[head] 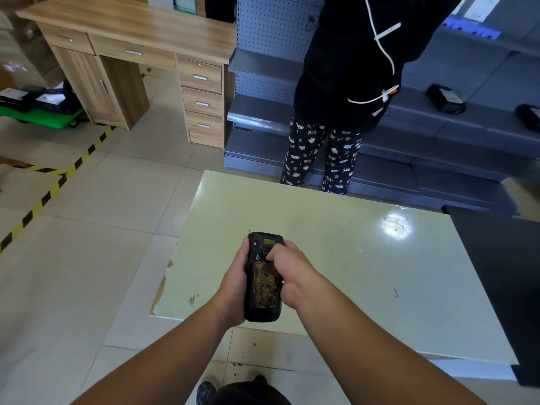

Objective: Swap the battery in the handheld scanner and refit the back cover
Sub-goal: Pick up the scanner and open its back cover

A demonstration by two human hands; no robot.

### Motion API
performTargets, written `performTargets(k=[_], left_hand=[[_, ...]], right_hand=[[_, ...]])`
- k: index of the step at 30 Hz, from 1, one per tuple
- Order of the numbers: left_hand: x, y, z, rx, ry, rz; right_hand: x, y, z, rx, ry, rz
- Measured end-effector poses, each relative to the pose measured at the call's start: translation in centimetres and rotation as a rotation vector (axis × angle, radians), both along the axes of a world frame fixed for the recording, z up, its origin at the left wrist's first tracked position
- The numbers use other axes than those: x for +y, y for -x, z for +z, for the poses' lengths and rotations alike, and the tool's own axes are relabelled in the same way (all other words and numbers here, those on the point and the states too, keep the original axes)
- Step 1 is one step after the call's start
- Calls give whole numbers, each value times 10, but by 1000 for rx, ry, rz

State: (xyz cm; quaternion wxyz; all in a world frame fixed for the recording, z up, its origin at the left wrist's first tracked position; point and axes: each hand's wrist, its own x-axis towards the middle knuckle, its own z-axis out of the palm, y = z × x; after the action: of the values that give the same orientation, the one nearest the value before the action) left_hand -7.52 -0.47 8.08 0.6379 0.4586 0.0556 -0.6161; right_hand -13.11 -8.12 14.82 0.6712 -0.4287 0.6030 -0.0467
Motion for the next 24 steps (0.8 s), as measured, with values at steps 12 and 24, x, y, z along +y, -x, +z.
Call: performTargets(k=[12, 24], left_hand=[[1, 7, -7, 36, 17, -43], [-11, 5, -3, 130, -17, 49]], right_hand=[[-5, 15, 5, -45, -93, -143], [10, 29, -7, 223, 719, 404]])
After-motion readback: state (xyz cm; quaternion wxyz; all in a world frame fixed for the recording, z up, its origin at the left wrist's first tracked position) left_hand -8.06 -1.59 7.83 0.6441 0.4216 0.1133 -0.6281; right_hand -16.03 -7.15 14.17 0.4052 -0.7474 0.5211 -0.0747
